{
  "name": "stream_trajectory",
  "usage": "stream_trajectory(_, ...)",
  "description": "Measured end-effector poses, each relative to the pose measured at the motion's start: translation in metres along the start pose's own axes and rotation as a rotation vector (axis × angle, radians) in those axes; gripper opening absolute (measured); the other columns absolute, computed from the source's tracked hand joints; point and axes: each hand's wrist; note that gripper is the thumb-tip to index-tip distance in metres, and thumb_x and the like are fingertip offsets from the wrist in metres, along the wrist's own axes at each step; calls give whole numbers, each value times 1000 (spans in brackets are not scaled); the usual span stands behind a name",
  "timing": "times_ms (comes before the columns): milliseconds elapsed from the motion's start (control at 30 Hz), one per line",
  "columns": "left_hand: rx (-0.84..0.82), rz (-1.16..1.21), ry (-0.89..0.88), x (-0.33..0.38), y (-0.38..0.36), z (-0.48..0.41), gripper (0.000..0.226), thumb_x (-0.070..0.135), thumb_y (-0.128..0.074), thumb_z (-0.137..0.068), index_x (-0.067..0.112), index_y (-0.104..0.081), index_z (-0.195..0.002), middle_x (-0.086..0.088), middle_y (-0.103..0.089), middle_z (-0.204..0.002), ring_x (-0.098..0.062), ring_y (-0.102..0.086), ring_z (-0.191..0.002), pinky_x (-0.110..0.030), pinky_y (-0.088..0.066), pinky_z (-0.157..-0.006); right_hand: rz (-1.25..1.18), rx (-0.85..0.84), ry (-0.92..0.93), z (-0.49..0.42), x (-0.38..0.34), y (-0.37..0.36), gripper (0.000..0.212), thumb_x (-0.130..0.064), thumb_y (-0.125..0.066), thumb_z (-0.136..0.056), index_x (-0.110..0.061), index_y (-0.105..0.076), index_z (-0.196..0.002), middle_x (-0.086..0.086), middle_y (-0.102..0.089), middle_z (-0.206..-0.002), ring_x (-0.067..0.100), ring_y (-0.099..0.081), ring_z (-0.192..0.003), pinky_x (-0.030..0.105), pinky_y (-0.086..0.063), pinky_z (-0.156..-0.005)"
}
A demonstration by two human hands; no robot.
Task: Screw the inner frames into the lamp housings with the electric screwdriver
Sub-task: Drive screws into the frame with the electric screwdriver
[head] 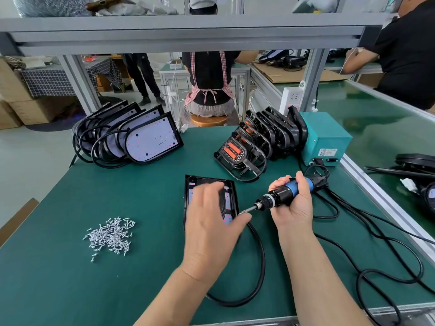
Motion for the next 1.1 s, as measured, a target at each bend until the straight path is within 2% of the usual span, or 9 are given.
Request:
stream_trajectory(67, 50, -40, 41, -11, 14, -14, 79, 39, -90, -65, 18, -52, -131, 11, -39, -121, -17, -45, -119, -33, -39, -104, -7, -6, -5, 0, 0, 0, 20, -20, -69, -95, -10, -52, -95, 2, -58, -74, 11, -56, -61, 21, -52, -56)
stream_trajectory(167, 5, 128, 328, -30, 30, -32, 93, 47, -89, -66, 24, -42, -143, 10, -35, -129, -11, -42, -123, -30, -36, -105, -18, -3, -2, 0, 0, 1, 20, -19, -70, -94, -10, -52, -94, 3, -59, -71, 12, -57, -57, 23, -52, -53)
stream_trajectory(267, -56, 253, 643, -49, 36, -46, 90, 57, -81, -74, 21, -40, -146, 0, -46, -131, -15, -51, -115, -32, -40, -97, -2, -3, 9, 0, 0, 1, 20, -19, -71, -93, -9, -53, -93, 3, -60, -69, 13, -57, -56, 23, -52, -52)
stream_trajectory(333, -165, 254, 747, -57, 34, -52, 84, 54, -81, -77, 14, -44, -142, -2, -57, -127, -20, -58, -112, -35, -44, -96, 13, -9, 23, 1, 2, 0, 19, -19, -71, -94, -9, -54, -92, 3, -59, -69, 12, -56, -57, 22, -52, -53)
stream_trajectory(500, -377, 324, 746, -62, 31, -48, 51, 40, -86, -76, 17, -61, -114, 0, -75, -109, -19, -72, -100, -41, -55, -95, 112, -83, 100, 9, 7, -13, 18, -20, -69, -95, -11, -54, -94, 0, -59, -69, 10, -57, -56, 22, -51, -53)
stream_trajectory(633, -392, 422, 706, -63, 33, -40, 35, 25, -84, -82, 20, -66, -112, 4, -79, -100, -14, -76, -92, -35, -57, -88, 181, -142, 182, 10, 14, -45, 21, -18, -71, -94, -11, -52, -98, 0, -57, -70, 9, -56, -55, 22, -52, -55)
stream_trajectory(767, -358, 478, 734, -60, 29, -36, 37, 22, -83, -81, 19, -64, -112, 5, -79, -97, -15, -76, -91, -38, -57, -91, 334, -199, 316, 6, 28, -81, 28, -16, -72, -95, -10, -50, -113, 1, -54, -72, 10, -55, -55, 24, -52, -57)
stream_trajectory(933, -372, 491, 739, -61, 31, -37, 54, 34, -85, -65, 19, -63, -112, 6, -79, -96, -15, -76, -91, -40, -58, -92, 547, -286, 466, -1, 63, -115, 25, -17, -71, -94, -12, -49, -105, -3, -57, -68, 15, -55, -55, 31, -51, -61)
stream_trajectory(1100, -369, 486, 723, -63, 31, -41, 55, 37, -82, -62, 18, -65, -110, 7, -79, -96, -15, -76, -90, -41, -58, -93, 708, -382, 517, -13, 89, -128, 28, -18, -70, -92, -13, -48, -108, -11, -61, -63, 14, -59, -55, 28, -53, -61)
Point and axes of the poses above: each hand's wrist, its own z-axis away from the middle knuckle, its own y-axis out of the back of the hand, x = y × z
